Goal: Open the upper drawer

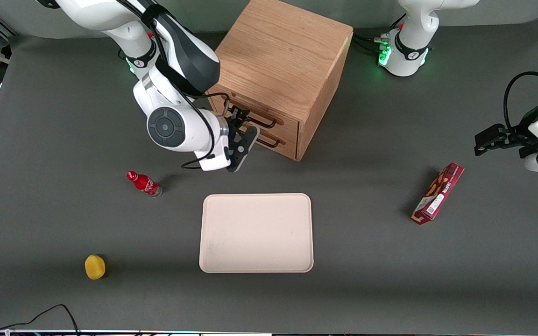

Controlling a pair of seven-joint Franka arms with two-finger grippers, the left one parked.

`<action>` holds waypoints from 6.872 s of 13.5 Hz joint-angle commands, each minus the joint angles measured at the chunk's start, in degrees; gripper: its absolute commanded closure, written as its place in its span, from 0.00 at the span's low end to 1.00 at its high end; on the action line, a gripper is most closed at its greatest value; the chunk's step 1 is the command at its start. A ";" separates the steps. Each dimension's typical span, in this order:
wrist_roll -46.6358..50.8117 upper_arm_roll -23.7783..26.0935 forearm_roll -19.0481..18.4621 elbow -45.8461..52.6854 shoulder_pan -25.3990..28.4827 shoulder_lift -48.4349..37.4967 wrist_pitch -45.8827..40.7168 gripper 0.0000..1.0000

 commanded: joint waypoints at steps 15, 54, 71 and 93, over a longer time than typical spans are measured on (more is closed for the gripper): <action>0.48 1.75 -0.08 -8.28 0.11 -5.06 3.37 0.00; -4.61 1.92 -3.86 -10.83 -2.88 -3.65 12.60 0.00; -2.86 1.83 -9.12 2.61 -4.55 6.10 11.99 0.00; -7.87 -1.51 -13.97 12.54 -7.98 12.87 9.88 0.00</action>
